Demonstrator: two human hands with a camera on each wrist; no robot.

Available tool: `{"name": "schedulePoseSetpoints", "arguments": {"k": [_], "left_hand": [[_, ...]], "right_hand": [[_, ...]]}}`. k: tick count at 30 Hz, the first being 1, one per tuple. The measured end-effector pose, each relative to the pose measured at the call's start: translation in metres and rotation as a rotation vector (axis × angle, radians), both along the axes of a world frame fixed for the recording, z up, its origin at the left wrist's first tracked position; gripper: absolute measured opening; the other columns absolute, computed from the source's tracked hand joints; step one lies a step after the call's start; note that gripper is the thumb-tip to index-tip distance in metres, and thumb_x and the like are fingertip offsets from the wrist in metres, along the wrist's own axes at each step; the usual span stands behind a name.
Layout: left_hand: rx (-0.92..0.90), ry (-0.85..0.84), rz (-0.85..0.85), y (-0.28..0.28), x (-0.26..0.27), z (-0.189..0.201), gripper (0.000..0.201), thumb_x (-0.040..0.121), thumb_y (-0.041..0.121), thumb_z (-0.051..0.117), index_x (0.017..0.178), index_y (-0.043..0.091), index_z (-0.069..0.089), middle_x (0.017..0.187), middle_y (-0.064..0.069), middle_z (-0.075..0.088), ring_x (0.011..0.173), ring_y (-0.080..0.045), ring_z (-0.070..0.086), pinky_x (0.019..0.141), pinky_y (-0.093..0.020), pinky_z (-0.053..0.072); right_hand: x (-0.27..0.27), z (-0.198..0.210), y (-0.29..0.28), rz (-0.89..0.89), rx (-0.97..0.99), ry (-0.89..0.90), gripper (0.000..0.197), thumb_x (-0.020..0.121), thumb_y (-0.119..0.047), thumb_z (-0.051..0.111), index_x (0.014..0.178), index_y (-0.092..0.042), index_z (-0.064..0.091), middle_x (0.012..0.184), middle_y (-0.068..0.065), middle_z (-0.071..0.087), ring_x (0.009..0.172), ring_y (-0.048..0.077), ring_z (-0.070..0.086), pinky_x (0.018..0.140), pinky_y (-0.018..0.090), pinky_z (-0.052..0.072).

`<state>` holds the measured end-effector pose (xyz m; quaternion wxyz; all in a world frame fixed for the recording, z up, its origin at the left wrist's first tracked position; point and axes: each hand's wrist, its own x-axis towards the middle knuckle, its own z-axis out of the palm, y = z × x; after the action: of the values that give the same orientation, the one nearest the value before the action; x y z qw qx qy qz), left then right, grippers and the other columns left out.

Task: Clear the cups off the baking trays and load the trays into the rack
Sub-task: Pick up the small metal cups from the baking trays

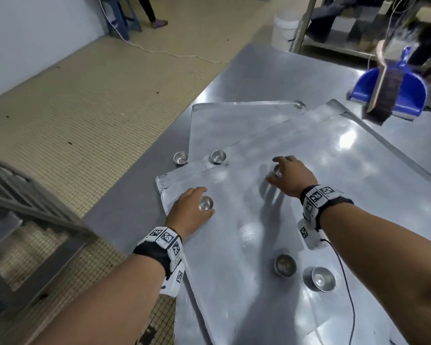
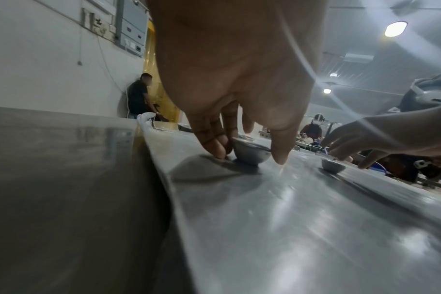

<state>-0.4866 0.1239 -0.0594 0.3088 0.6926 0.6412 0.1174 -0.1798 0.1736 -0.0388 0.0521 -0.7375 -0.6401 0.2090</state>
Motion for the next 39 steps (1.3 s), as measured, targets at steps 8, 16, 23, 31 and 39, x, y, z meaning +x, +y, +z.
{"name": "schedulePoseSetpoints", "arguments": {"k": [8, 16, 23, 31, 39], "left_hand": [[0.019, -0.036, 0.044, 0.007, 0.013, -0.006, 0.060, 0.085, 0.033, 0.078, 0.140, 0.021, 0.056, 0.137, 0.000, 0.056, 0.128, -0.021, 0.054, 0.106, -0.032, 0.043], [0.033, -0.013, 0.048, 0.007, 0.016, -0.008, 0.060, 0.085, 0.034, 0.078, 0.139, 0.020, 0.057, 0.136, 0.000, 0.058, 0.126, -0.022, 0.054, 0.105, -0.033, 0.043], [0.006, 0.002, 0.010, 0.006, 0.022, -0.008, 0.065, 0.086, 0.038, 0.078, 0.144, 0.020, 0.054, 0.136, 0.002, 0.057, 0.127, -0.021, 0.054, 0.107, -0.036, 0.044], [-0.058, 0.041, 0.008, 0.004, 0.022, 0.000, 0.064, 0.084, 0.037, 0.077, 0.142, 0.017, 0.056, 0.135, 0.002, 0.052, 0.121, -0.022, 0.057, 0.104, -0.033, 0.044], [-0.009, -0.017, -0.087, -0.012, 0.024, 0.021, 0.054, 0.080, 0.044, 0.081, 0.127, 0.026, 0.062, 0.120, 0.000, 0.065, 0.111, -0.022, 0.061, 0.097, -0.037, 0.050]], "right_hand": [[0.011, -0.022, 0.024, 0.007, -0.042, -0.028, 0.065, 0.092, -0.036, 0.065, 0.151, -0.021, 0.043, 0.152, 0.011, 0.043, 0.138, 0.035, 0.036, 0.107, 0.045, 0.041], [0.022, -0.027, 0.019, -0.013, 0.007, -0.009, 0.055, 0.093, -0.037, 0.061, 0.145, -0.022, 0.050, 0.146, 0.009, 0.049, 0.137, 0.031, 0.036, 0.103, 0.045, 0.044], [0.025, -0.029, 0.007, -0.047, -0.004, 0.018, 0.048, 0.092, -0.044, 0.064, 0.134, -0.022, 0.059, 0.133, 0.009, 0.056, 0.124, 0.033, 0.049, 0.096, 0.042, 0.047], [0.026, -0.019, -0.014, -0.041, 0.032, 0.014, 0.040, 0.092, -0.036, 0.066, 0.124, -0.013, 0.066, 0.119, 0.012, 0.065, 0.106, 0.035, 0.062, 0.084, 0.037, 0.048], [0.008, 0.014, -0.050, -0.016, 0.053, 0.098, 0.050, 0.082, -0.044, 0.080, 0.125, -0.022, 0.067, 0.115, 0.006, 0.070, 0.103, 0.027, 0.065, 0.085, 0.035, 0.052]]}}
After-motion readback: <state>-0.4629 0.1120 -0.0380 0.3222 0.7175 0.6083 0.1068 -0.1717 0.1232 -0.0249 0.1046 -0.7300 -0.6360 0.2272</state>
